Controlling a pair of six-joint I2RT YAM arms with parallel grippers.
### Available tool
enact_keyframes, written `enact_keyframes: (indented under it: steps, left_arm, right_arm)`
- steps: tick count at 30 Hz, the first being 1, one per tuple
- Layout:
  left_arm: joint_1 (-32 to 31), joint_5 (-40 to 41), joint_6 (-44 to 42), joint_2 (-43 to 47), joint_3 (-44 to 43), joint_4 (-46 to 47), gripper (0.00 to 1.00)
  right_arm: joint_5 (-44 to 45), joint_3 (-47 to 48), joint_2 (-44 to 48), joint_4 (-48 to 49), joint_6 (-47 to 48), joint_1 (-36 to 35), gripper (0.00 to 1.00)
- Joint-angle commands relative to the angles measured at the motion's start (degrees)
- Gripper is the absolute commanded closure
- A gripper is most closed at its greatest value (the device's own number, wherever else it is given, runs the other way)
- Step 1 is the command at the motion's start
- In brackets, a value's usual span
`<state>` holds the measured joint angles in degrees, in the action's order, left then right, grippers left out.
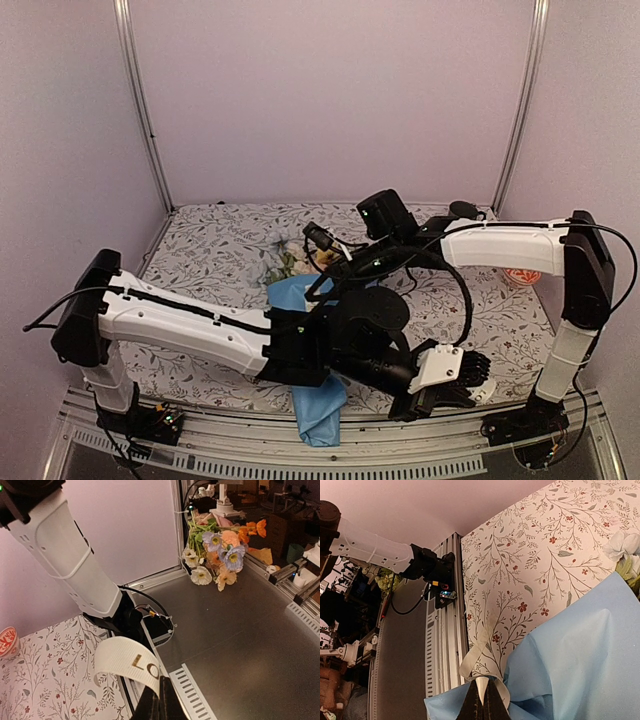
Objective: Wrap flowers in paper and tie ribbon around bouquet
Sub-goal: Cross the half-tied ribbon over the folded bouquet.
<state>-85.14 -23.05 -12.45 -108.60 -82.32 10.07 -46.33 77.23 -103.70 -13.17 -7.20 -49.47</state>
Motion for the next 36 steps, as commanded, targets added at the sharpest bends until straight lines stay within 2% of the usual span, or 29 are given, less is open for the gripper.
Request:
enact_keyframes:
  steps: [1, 8, 13, 14, 16, 18, 21, 24, 27, 30, 32, 36]
  left_arm:
    - [-0.34, 0.01, -2.89, -3.10, -0.48, -0.42, 1.00]
    - [2.27, 8.33, -3.61, -5.68, 4.67, -0.96, 1.00]
    - [3.12, 15.47, -4.04, -9.77, 1.02, -6.01, 1.00]
    - [3.18, 15.70, -3.91, -10.33, 0.14, -6.72, 0.90]
    - [3.19, 15.59, -3.72, -10.56, -0.62, -7.23, 0.58]
    - [3.18, 15.49, -3.40, -9.65, -0.13, -6.86, 0.38]
    - [3.20, 16.80, -3.37, -5.76, 2.91, -4.81, 0.21]
    - [3.18, 18.68, -3.30, 0.54, 7.46, -2.61, 0.14]
    - [3.22, 19.74, -2.38, 6.85, 12.41, -0.72, 0.15]
    - [3.38, 20.17, 0.77, 15.35, 20.38, 3.49, 0.22]
    - [3.91, 21.07, 4.20, 22.22, 27.30, 8.12, 0.31]
    - [7.64, 28.62, 15.01, 34.87, 41.23, 16.18, 0.58]
  right_arm:
    - [0.18, 2.84, -1.59, -2.73, 2.44, 0.01, 1.00]
    - [0.71, 3.20, -1.55, -4.61, 3.97, 0.05, 1.00]
    - [1.24, 3.78, -1.72, -5.26, 4.49, 0.05, 1.00]
    - [1.23, 3.86, -1.79, -5.35, 4.68, 0.04, 1.00]
    - [1.25, 3.84, -1.91, -5.44, 4.82, -0.02, 1.00]
    - [1.17, 3.78, -1.94, -5.57, 4.87, -0.06, 1.00]
    - [0.99, 3.56, -1.98, -5.73, 4.96, -0.07, 1.00]
    - [0.89, 3.49, -2.12, -5.73, 4.94, -0.18, 1.00]
    - [0.80, 3.58, -2.04, -5.58, 4.92, -0.34, 1.00]
    - [0.40, 3.59, -1.88, -5.11, 4.46, -0.53, 1.00]
    - [0.35, 3.47, -1.72, -4.54, 3.99, -0.82, 1.00]
    - [0.19, 3.32, -1.64, -3.42, 2.93, -1.57, 1.00]
